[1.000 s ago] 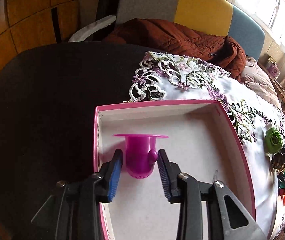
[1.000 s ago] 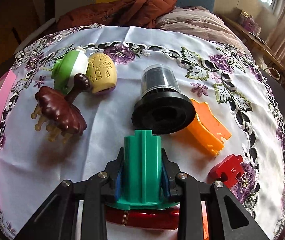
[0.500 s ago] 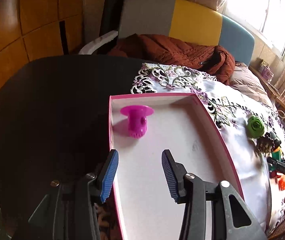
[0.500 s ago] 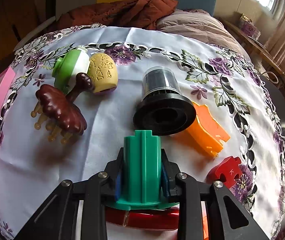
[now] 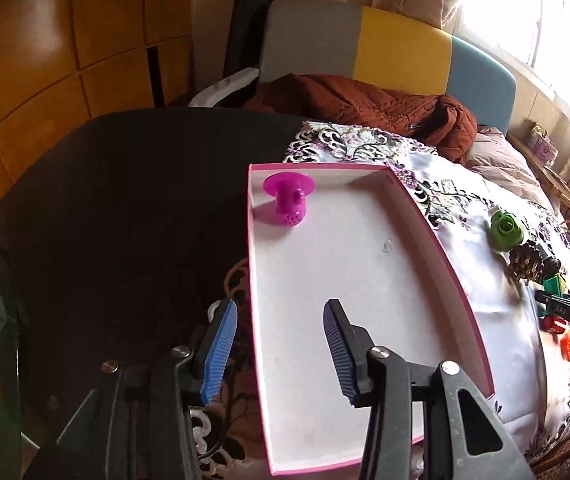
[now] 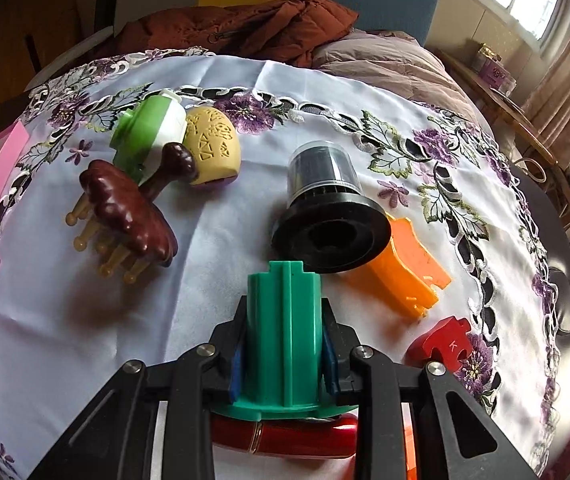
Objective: Organize rigid objects
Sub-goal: 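Carry the magenta cup into the tray and open the left gripper while the right gripper grasps the green stand, then carry the green stand into the tray and release it with the right gripper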
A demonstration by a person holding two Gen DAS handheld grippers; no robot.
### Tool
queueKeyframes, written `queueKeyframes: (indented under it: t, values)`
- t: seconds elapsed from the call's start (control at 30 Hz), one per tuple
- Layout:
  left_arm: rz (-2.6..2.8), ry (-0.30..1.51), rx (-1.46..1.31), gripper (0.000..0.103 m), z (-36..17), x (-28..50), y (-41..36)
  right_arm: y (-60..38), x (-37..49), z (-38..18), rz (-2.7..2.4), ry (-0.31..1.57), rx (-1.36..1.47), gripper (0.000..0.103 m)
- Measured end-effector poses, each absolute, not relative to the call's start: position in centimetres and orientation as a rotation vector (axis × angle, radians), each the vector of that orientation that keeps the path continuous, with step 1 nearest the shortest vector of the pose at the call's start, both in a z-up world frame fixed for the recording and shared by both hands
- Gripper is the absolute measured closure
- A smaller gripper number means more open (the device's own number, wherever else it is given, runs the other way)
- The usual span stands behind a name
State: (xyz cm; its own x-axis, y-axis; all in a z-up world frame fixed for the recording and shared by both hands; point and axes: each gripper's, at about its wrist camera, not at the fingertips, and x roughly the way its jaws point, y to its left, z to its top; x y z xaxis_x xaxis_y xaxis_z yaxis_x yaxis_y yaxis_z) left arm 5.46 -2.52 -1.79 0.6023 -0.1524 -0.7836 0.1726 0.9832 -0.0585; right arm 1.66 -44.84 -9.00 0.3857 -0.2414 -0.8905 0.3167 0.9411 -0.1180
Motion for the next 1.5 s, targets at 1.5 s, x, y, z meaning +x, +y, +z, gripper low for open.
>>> queueKeyframes:
  t: [1.5]
  values:
    - [-0.169, 0.937, -0.042, 0.058, -2.9, 3.9, 0.3, -42.8, -0.1, -0.9, -0.339, 0.891, 0.169, 0.073]
